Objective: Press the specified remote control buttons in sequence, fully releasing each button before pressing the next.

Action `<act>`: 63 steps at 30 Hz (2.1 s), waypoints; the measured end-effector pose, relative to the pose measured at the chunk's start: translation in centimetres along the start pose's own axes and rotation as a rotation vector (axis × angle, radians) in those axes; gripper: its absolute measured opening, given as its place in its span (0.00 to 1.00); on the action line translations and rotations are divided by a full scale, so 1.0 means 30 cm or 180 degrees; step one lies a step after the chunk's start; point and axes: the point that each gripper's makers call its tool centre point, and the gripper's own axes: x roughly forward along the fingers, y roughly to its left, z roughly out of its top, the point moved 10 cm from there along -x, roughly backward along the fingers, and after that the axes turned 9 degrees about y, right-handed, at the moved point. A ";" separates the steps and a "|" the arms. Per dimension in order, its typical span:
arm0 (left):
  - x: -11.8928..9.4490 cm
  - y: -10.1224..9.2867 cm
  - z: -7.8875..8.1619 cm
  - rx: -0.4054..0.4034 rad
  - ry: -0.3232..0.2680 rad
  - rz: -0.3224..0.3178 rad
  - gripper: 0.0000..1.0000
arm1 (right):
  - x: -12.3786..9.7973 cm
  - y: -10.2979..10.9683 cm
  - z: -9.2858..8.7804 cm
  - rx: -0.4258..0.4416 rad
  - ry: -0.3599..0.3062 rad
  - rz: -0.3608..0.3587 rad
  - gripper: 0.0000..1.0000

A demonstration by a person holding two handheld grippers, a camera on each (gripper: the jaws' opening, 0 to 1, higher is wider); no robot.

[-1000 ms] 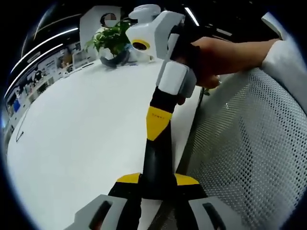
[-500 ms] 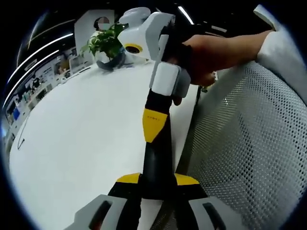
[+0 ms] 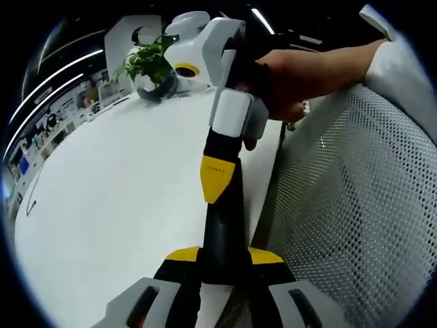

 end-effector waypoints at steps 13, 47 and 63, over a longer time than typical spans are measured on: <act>-0.001 -0.001 0.002 0.0002 0.0009 0.0004 0.24 | -0.008 -0.005 0.003 -0.0034 -0.0056 -0.0053 0.00; 0.001 0.020 -0.004 -0.0136 -0.0019 0.0053 0.24 | -0.006 0.002 -0.001 -0.0051 0.0059 0.0063 0.00; 0.002 0.023 -0.004 -0.0136 -0.0032 0.0049 0.25 | -0.002 -0.001 -0.001 -0.0052 0.0053 0.0049 0.00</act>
